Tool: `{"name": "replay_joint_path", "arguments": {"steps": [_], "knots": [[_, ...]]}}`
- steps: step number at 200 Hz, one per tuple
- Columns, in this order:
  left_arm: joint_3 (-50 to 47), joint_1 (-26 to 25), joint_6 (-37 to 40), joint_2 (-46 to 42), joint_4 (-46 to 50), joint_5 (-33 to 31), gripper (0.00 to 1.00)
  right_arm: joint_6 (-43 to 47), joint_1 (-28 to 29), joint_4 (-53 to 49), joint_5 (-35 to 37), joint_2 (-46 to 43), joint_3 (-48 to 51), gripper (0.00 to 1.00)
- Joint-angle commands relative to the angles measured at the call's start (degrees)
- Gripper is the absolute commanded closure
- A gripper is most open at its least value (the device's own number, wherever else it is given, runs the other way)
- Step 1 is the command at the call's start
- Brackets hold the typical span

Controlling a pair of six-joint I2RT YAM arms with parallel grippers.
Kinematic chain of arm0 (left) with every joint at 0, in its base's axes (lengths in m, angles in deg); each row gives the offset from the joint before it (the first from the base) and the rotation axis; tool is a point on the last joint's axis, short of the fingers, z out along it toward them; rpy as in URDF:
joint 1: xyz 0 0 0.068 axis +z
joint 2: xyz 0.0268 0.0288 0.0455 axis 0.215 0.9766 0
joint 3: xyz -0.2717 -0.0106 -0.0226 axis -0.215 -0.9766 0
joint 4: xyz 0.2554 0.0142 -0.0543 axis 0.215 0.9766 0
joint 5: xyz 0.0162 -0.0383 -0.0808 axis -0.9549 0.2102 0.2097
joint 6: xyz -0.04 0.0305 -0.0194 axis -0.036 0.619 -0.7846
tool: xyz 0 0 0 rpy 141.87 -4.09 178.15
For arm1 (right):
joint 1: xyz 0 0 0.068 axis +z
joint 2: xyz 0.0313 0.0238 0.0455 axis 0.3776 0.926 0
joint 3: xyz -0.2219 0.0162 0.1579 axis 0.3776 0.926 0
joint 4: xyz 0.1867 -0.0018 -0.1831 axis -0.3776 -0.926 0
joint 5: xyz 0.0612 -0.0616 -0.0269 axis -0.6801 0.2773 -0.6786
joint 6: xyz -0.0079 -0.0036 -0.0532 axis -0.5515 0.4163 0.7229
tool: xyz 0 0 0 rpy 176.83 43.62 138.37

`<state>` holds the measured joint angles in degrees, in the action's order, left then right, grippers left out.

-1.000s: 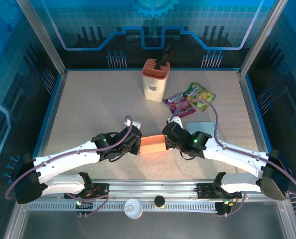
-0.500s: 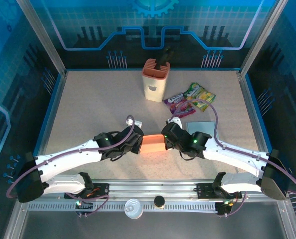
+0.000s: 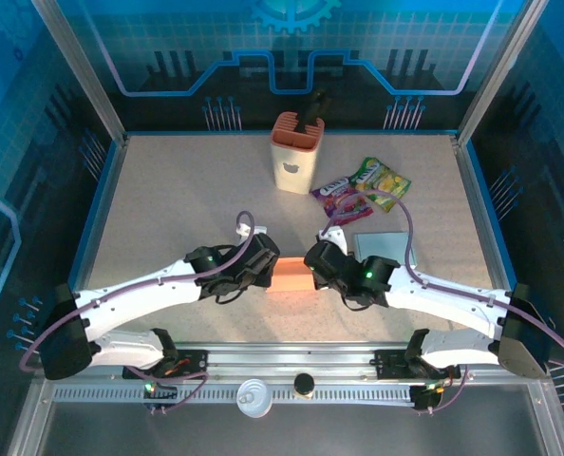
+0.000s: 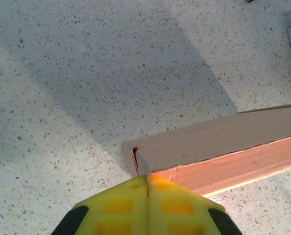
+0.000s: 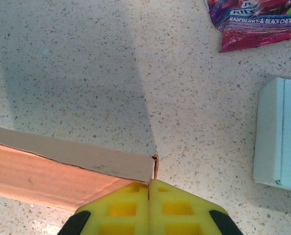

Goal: Fold the paper box

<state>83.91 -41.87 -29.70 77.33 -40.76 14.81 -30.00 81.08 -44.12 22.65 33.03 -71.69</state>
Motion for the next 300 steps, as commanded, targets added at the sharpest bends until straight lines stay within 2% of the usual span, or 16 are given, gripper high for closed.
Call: {"name": "replay_joint_path", "arguments": {"steps": [1, 81, 169, 214, 247, 269, 300], "knots": [[2.64, -0.15, -4.23, 1.37, -0.28, 2.51, 1.00, -1.38, 1.21, -0.13, 0.98, 0.33, -1.16, 1.00], [2.58, 0.01, -5.54, 2.81, -1.98, 3.42, 1.00, -1.33, 1.31, 0.24, 1.59, -0.05, -0.58, 1.00], [-5.32, -0.62, -0.55, -0.32, -9.67, 1.64, 1.00, -0.08, 1.31, 2.90, 2.14, -1.25, 2.63, 1.00], [-6.87, -3.39, 0.09, -0.16, -9.84, -1.93, 1.00, -1.08, 1.31, 1.89, 0.83, -1.36, 3.03, 1.00], [-8.22, -5.93, -2.25, 0.18, -8.97, -7.10, 1.00, -3.07, 1.36, 0.87, -0.66, -3.49, 4.90, 1.00], [-9.80, -7.25, -4.68, -0.60, -9.24, -10.61, 1.00, -4.54, 1.31, -0.17, -2.33, -6.15, 5.94, 0.84], [-10.16, -8.88, -6.76, -0.38, -9.21, -13.88, 1.00, -7.74, 0.72, -1.65, -7.77, -11.31, 7.35, 0.52]]}}
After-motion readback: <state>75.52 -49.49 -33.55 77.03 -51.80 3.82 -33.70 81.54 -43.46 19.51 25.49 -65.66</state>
